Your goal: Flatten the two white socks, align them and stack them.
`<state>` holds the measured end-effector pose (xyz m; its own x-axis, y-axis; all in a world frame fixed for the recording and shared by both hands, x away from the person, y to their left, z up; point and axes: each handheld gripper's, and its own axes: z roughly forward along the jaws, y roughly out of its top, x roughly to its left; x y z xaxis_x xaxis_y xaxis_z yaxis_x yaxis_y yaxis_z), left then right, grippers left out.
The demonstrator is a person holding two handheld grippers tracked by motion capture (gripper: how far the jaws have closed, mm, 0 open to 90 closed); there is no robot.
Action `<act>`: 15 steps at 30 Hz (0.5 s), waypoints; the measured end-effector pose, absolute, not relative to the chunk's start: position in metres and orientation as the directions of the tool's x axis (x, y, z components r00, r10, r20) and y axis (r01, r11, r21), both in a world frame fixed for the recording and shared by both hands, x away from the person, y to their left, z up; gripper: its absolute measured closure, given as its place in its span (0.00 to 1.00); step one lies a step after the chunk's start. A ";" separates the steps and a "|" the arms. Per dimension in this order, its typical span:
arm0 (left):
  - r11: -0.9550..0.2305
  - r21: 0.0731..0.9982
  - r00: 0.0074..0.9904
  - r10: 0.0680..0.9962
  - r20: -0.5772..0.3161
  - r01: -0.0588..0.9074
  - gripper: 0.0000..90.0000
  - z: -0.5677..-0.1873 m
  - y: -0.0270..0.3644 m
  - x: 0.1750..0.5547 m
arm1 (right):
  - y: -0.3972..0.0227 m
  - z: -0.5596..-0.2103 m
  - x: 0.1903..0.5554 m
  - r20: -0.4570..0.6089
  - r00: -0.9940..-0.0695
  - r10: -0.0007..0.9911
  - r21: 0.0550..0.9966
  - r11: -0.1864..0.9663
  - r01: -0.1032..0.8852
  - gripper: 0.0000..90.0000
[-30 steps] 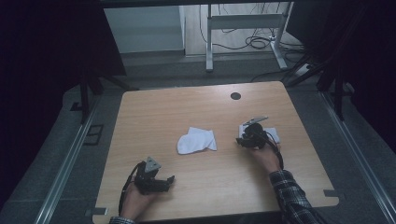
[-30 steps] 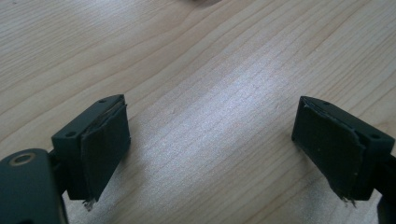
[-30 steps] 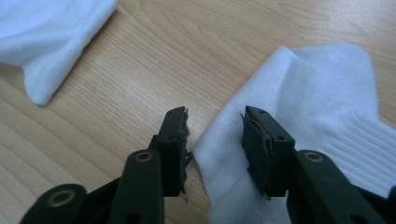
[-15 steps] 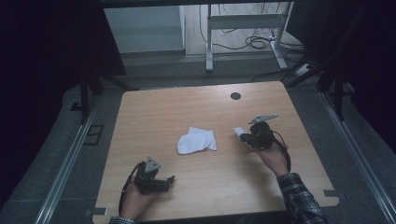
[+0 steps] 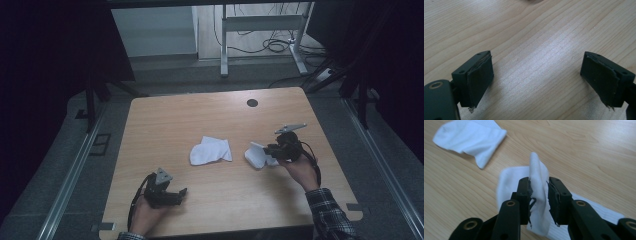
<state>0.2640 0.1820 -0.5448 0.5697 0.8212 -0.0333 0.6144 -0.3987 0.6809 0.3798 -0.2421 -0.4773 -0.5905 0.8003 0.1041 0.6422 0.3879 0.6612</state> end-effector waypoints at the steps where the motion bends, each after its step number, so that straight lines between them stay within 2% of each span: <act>1: -0.397 0.679 0.566 0.824 -0.032 0.617 0.12 -0.545 0.181 0.264 | -0.244 -0.478 0.379 0.109 -0.589 0.801 0.662 0.384 0.644 0.75; 5: -0.392 0.657 0.547 0.836 -0.036 0.644 0.14 -0.541 0.175 0.270 | -0.258 -0.471 0.377 0.085 -0.580 0.810 0.684 0.376 0.625 0.71; 13: -0.400 0.663 0.571 0.820 -0.051 0.633 0.34 -0.531 0.151 0.282 | -0.288 -0.476 0.374 0.064 -0.533 0.843 0.684 0.352 0.639 0.71; 15: -0.402 0.676 0.585 0.809 -0.054 0.618 0.37 -0.527 0.141 0.286 | -0.294 -0.481 0.374 0.059 -0.524 0.850 0.679 0.351 0.645 0.71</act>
